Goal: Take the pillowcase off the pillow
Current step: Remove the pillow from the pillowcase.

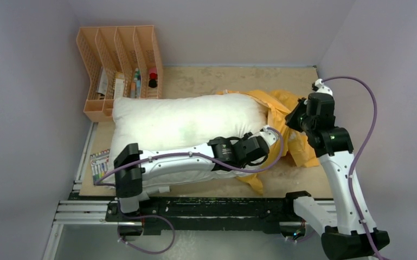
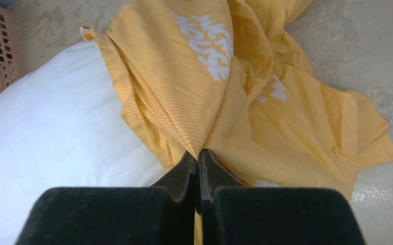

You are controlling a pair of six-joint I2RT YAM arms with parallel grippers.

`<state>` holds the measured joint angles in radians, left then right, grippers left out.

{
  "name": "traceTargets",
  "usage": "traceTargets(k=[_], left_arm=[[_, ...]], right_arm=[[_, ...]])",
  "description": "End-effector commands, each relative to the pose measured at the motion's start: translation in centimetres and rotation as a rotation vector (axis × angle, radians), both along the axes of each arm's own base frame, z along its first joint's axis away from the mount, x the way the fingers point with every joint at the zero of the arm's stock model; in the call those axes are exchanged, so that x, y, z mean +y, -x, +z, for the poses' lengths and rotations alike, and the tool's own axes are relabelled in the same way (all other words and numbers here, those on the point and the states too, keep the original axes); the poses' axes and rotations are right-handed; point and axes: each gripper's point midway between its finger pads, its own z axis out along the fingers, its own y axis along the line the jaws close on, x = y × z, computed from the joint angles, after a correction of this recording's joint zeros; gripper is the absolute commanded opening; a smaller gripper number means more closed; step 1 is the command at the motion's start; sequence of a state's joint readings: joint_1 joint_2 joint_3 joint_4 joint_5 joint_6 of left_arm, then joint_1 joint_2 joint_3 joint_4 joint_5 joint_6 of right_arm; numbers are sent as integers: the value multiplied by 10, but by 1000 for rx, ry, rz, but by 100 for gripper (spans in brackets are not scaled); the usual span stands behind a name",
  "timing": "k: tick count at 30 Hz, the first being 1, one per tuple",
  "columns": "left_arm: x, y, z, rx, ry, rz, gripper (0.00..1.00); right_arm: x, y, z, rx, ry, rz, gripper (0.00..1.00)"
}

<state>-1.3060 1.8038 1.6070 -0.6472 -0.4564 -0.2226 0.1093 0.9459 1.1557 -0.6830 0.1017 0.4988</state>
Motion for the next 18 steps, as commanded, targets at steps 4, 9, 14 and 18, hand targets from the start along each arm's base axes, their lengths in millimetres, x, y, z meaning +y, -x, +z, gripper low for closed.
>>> traceTargets(k=[4,9,14,18], left_arm=[[82,-39,32,-264,-128,406,0],[145,-43,85,-281,135,600,0],[207,-54,130,-343,241,758,0],[204,-51,161,-310,386,730,0]], right_arm=[[-46,-8,43,-138,126,-215,0],[-72,-11,54,-116,220,-309,0],[-76,-18,58,-124,214,-324,0],[-65,-22,47,-96,169,-282,0]])
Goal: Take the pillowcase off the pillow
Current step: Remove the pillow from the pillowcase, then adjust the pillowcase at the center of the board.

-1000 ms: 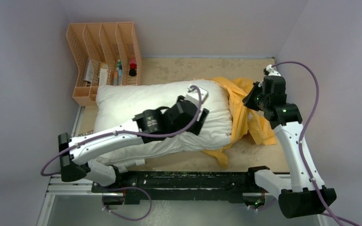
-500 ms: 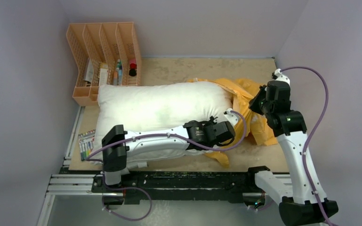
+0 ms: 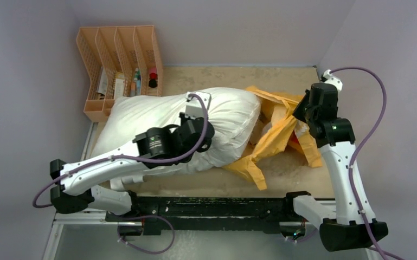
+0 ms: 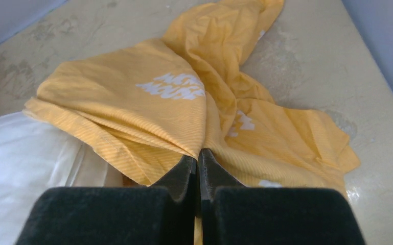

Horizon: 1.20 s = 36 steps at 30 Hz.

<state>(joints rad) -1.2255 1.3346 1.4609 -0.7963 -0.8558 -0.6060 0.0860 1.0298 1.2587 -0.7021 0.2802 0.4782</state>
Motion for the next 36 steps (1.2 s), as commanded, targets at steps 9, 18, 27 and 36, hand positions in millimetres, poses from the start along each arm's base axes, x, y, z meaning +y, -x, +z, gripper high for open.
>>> traceTargets(k=[9,18,27,36], left_arm=[[43,-7,59,-105,110,82,0],[52,-5,83,-141,223,100,0],[62,-5,92,-161,255,138,0],[68,-3,94,-159,285,152,0]], right_arm=[[-19,-2,-13,53,65,-42,0],[51,12,-134,449,-92,339,0],[130,46,-171,461,-352,559,38],[150,42,-212,538,-279,522,92]])
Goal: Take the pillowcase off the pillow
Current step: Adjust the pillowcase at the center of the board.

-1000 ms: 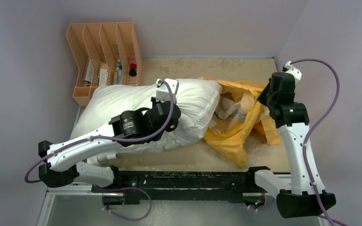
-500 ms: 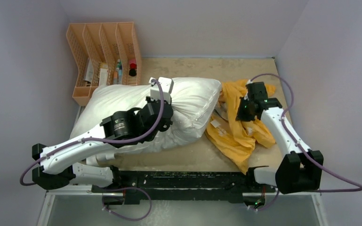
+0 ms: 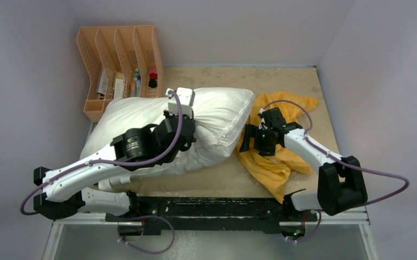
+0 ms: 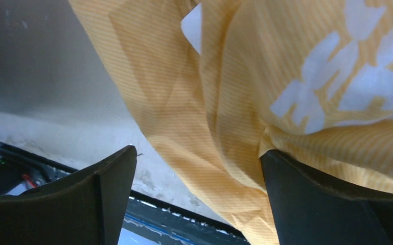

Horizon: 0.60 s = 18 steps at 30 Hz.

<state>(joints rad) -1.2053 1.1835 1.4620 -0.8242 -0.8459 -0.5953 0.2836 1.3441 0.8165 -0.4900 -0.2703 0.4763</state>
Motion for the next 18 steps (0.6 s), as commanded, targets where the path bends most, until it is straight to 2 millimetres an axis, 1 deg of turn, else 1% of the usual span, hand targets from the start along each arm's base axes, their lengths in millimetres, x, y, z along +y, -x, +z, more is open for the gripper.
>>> traceTargets(k=[1,3,5,7,8,9,11,12,14,16,17,18], left_arm=[[34,-10,56,-115,191,152,0],[38,-9,57,-120,207,158,0],[41,-8,59,-121,213,160,0],[43,-7,59,-121,216,164,0],[42,-7,58,-120,218,164,0],[41,-7,57,-118,219,161,0],[40,-7,57,-115,220,158,0],[40,-7,57,-114,222,157,0],[40,-6,57,-113,222,155,0],[40,-6,57,-110,219,150,0],[40,-6,57,-108,216,147,0],[39,-6,56,-106,213,145,0]], right_arm=[[6,-15,-2,-74,48,-36,93],[-1,-13,-16,-39,106,-66,95],[-10,-11,-26,-26,214,-97,96],[-23,-9,-35,-30,338,-194,97],[-32,-8,-41,-20,383,-260,96],[-38,-7,-46,-12,410,-306,93],[-46,-6,-52,0,446,-386,82],[-51,-7,-51,-6,466,-420,73],[-53,-8,-40,-21,468,-441,58],[-62,-21,-15,-109,491,-450,44],[-66,-29,0,-155,493,-457,34],[-71,-38,16,-201,487,-460,31]])
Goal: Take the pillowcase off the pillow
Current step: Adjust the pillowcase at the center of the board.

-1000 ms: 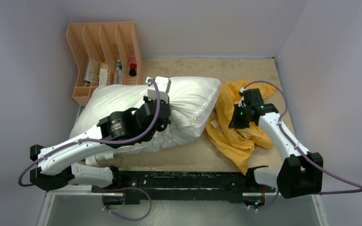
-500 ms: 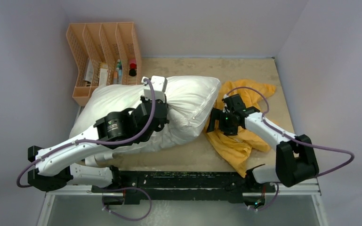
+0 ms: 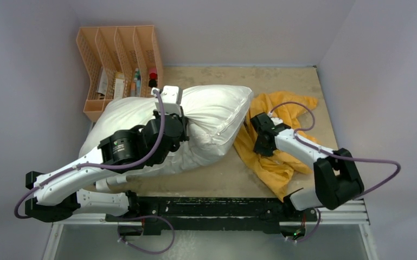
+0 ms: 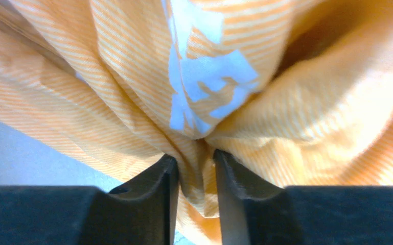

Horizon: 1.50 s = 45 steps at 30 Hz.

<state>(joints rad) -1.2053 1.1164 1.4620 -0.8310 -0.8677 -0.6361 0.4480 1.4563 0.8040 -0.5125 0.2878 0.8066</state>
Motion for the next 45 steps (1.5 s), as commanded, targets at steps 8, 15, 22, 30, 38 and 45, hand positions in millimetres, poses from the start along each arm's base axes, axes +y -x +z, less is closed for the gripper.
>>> traceTargets(k=[8,15,22,30,38,45], left_arm=[[2,-10,28,-54,108,54,0],[7,-11,29,-63,128,82,0],[31,-11,43,-104,159,156,0],[31,-10,46,-101,176,145,0],[27,-7,50,-98,198,115,0],[31,-6,51,-100,206,120,0]], right_arm=[[-126,-75,234,-557,280,-230,0],[-76,-88,257,-607,34,-3,0],[11,-61,143,-395,-391,197,0],[36,-36,52,-143,-300,318,36],[30,-31,5,-16,-140,315,82],[-21,-23,-14,-6,92,3,52]])
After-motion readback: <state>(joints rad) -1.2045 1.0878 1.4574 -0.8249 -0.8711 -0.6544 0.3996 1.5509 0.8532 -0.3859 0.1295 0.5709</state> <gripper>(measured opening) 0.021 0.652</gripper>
